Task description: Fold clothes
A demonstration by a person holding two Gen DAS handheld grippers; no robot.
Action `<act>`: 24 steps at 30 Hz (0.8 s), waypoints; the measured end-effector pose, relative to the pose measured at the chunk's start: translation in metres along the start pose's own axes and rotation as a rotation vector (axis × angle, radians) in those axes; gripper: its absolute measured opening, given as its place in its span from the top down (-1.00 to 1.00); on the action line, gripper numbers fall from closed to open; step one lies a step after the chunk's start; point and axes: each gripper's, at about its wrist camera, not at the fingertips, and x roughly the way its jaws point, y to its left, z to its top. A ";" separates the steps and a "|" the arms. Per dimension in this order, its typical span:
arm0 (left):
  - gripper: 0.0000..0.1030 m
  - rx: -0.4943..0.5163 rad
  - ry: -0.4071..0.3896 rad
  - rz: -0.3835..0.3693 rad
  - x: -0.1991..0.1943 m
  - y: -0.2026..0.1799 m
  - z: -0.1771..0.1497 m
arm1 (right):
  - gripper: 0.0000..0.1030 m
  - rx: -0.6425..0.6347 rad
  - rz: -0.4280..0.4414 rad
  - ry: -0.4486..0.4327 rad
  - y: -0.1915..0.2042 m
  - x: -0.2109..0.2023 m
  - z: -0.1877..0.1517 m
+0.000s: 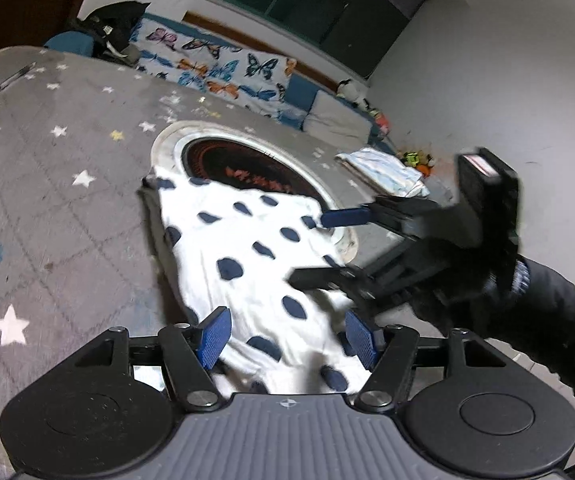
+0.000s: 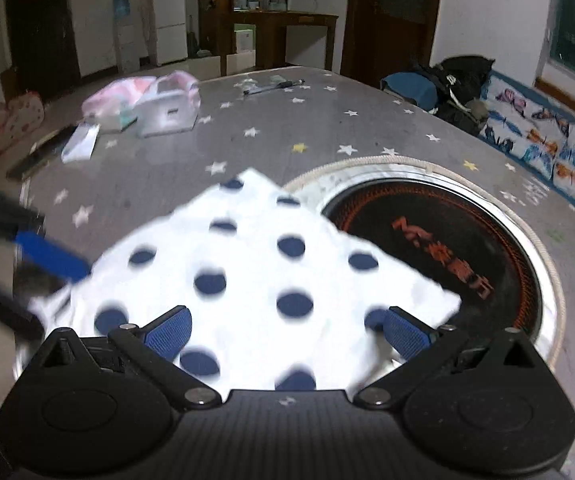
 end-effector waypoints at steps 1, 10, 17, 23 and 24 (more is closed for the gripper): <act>-0.28 -0.002 0.006 0.007 0.001 0.000 -0.001 | -1.00 -0.007 -0.004 0.002 0.002 -0.002 -0.006; -0.31 -0.027 0.009 0.038 -0.007 -0.007 -0.009 | -1.00 -0.031 -0.028 -0.066 0.013 -0.038 -0.023; -0.34 -0.079 0.009 0.063 -0.013 -0.009 -0.018 | -1.00 -0.084 -0.011 -0.042 0.034 -0.032 -0.037; -0.41 -0.147 0.014 0.056 -0.028 -0.006 -0.029 | -1.00 -0.033 -0.014 -0.078 0.028 -0.046 -0.040; -0.41 -0.165 0.018 0.049 -0.030 -0.005 -0.031 | -1.00 -0.023 -0.015 -0.079 0.026 -0.047 -0.041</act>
